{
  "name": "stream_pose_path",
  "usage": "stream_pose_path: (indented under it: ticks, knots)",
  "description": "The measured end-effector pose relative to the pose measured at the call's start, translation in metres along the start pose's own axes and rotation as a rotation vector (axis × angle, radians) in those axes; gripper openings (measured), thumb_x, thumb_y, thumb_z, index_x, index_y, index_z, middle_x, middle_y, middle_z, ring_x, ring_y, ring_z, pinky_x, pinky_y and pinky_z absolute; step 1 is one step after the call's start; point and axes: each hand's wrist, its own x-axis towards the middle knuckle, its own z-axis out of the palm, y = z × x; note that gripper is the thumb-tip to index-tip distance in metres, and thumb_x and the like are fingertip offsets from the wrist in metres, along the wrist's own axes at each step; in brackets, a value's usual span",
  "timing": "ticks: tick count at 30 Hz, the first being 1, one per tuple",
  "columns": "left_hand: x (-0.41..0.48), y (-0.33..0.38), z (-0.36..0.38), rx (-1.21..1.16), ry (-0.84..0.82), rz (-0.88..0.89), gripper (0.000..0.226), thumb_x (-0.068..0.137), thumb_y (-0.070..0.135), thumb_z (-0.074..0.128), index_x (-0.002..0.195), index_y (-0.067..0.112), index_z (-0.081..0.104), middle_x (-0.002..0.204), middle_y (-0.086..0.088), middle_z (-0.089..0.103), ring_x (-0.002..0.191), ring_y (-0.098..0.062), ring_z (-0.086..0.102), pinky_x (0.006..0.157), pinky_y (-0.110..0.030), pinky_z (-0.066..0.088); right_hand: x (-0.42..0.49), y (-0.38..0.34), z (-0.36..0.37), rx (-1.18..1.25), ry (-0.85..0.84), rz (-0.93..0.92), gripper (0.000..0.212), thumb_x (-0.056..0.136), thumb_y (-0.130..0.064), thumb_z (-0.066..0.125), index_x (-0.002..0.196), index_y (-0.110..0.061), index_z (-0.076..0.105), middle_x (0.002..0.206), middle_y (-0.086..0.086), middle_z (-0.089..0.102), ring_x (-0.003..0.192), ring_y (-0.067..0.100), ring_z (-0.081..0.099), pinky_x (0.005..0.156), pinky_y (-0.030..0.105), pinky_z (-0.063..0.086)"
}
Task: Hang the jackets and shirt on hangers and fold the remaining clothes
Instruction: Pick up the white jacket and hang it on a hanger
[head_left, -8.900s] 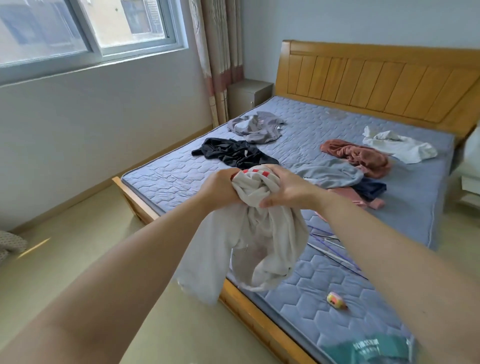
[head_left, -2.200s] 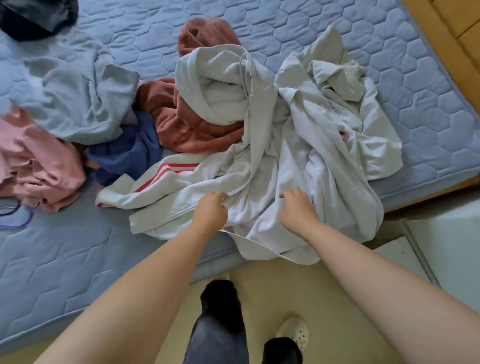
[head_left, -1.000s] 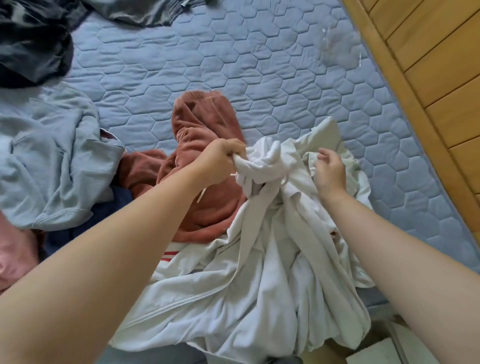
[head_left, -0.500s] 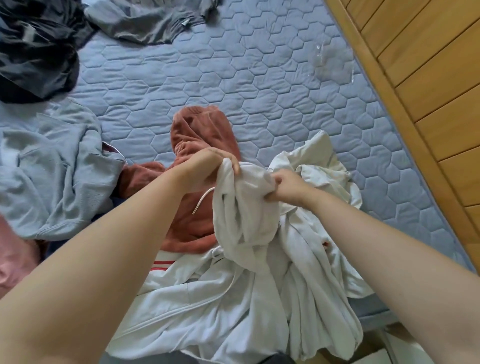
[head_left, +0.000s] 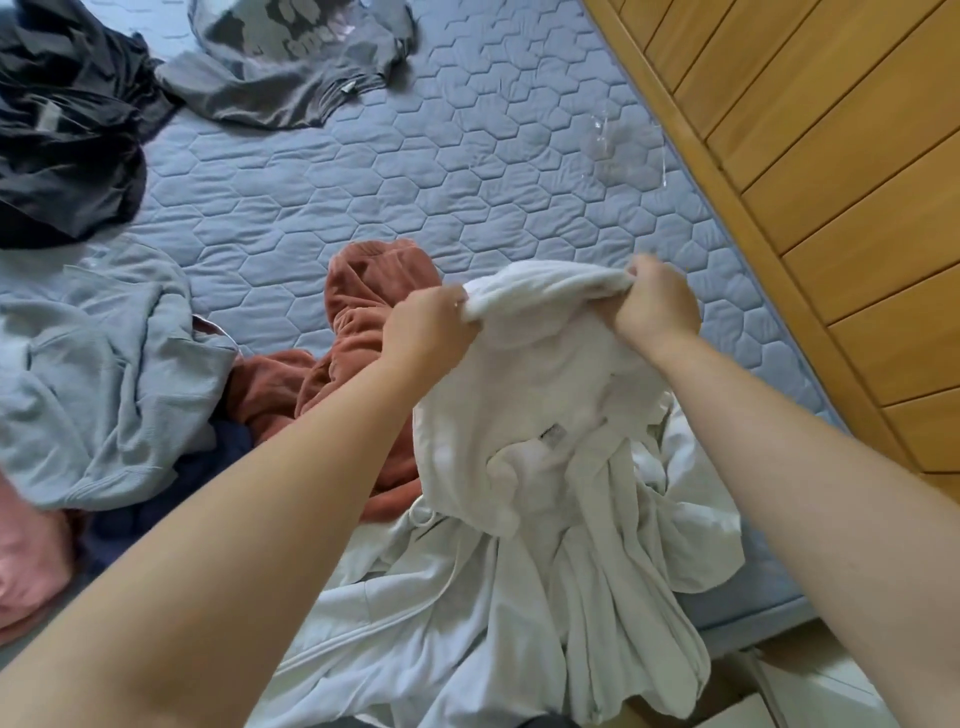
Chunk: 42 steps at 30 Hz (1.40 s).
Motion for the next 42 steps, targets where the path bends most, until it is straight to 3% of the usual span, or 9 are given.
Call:
stream_pose_path:
  ticks: [2, 4, 11, 16, 19, 22, 27, 31, 42]
  knots:
    - [-0.004, -0.004, 0.004, 0.19, -0.543, 0.057, 0.018, 0.082, 0.024, 0.069, 0.088, 0.007, 0.066, 0.084, -0.009, 0.062, 0.084, -0.029, 0.057, 0.069, -0.03, 0.043, -0.005, 0.013, -0.008, -0.189, -0.637, -0.047, 0.022, 0.082, -0.029, 0.068, 0.073, -0.016, 0.052, 0.076, 0.0, 0.05, 0.073, 0.023, 0.05, 0.055, 0.029, 0.034]
    - [-0.012, -0.016, 0.014, 0.198, -0.653, -0.009, 0.017, 0.081, 0.012, 0.063, 0.065, 0.008, 0.06, 0.065, -0.008, 0.052, 0.071, -0.028, 0.051, 0.056, -0.027, 0.036, -0.02, 0.028, -0.01, -0.133, -0.965, -0.026, 0.027, 0.082, -0.018, 0.067, 0.065, -0.017, 0.046, 0.07, -0.001, 0.046, 0.064, 0.016, 0.043, 0.053, 0.026, 0.031]
    - [-0.018, -0.005, 0.034, 0.342, -0.204, -0.17, 0.026, 0.088, 0.007, 0.049, 0.107, 0.008, 0.068, 0.11, -0.012, 0.065, 0.102, -0.033, 0.061, 0.076, -0.033, 0.046, -0.026, 0.04, 0.009, -0.317, -0.228, 0.12, 0.012, 0.085, -0.01, 0.055, 0.096, -0.008, 0.06, 0.103, 0.014, 0.062, 0.1, 0.034, 0.059, 0.067, 0.029, 0.038]
    - [0.023, 0.018, 0.029, -0.529, -0.246, -0.726, 0.027, 0.094, 0.004, 0.047, 0.114, -0.011, 0.057, 0.09, -0.021, 0.069, 0.071, -0.03, 0.066, 0.051, -0.029, 0.054, -0.005, 0.027, 0.005, -0.008, -0.404, 0.441, 0.022, 0.095, -0.015, 0.04, 0.107, -0.006, 0.056, 0.084, 0.014, 0.059, 0.072, 0.027, 0.06, 0.057, 0.027, 0.045]
    - [0.065, 0.048, 0.009, -0.661, -0.092, -0.561, 0.029, 0.09, 0.003, 0.045, 0.111, -0.003, 0.063, 0.09, -0.019, 0.068, 0.083, -0.031, 0.065, 0.074, -0.034, 0.053, 0.04, 0.009, -0.012, 0.696, -0.112, 0.571, 0.019, 0.091, -0.006, 0.044, 0.1, -0.007, 0.061, 0.076, 0.015, 0.061, 0.066, 0.033, 0.065, 0.056, 0.039, 0.057]
    - [0.102, 0.078, -0.019, -0.744, 0.005, -0.265, 0.046, 0.094, 0.003, 0.038, 0.137, 0.011, 0.048, 0.116, -0.004, 0.057, 0.098, -0.019, 0.055, 0.072, -0.016, 0.043, 0.073, -0.009, -0.036, 0.639, 0.091, 0.289, 0.02, 0.086, -0.008, 0.05, 0.101, -0.008, 0.064, 0.095, 0.009, 0.064, 0.093, 0.026, 0.062, 0.082, 0.036, 0.052]
    - [0.107, 0.053, 0.011, -0.817, -0.201, -0.271, 0.086, 0.091, 0.012, 0.057, 0.153, 0.033, 0.001, 0.146, -0.001, 0.035, 0.126, -0.016, 0.047, 0.096, -0.034, 0.045, 0.062, -0.004, -0.005, 0.588, -0.216, 0.143, 0.061, 0.09, -0.013, 0.057, 0.144, -0.01, 0.029, 0.128, -0.002, 0.047, 0.118, 0.018, 0.048, 0.085, 0.017, 0.033]
    - [0.054, 0.014, 0.073, -0.649, -0.282, -0.349, 0.063, 0.091, 0.002, 0.054, 0.148, 0.014, 0.03, 0.145, -0.012, 0.041, 0.114, -0.021, 0.054, 0.075, -0.022, 0.046, 0.029, 0.023, 0.055, 0.491, -0.34, 0.257, 0.055, 0.09, -0.014, 0.054, 0.142, -0.01, 0.034, 0.135, 0.009, 0.049, 0.12, 0.026, 0.049, 0.088, 0.024, 0.036]
    - [-0.118, -0.105, 0.118, -0.223, -0.201, -0.557, 0.034, 0.089, 0.006, 0.046, 0.117, 0.013, 0.064, 0.125, -0.006, 0.058, 0.113, -0.026, 0.055, 0.09, -0.029, 0.04, -0.125, 0.016, 0.168, 0.412, -0.694, 0.356, 0.04, 0.094, -0.014, 0.048, 0.133, -0.005, 0.046, 0.128, 0.013, 0.054, 0.114, 0.026, 0.053, 0.084, 0.022, 0.037]
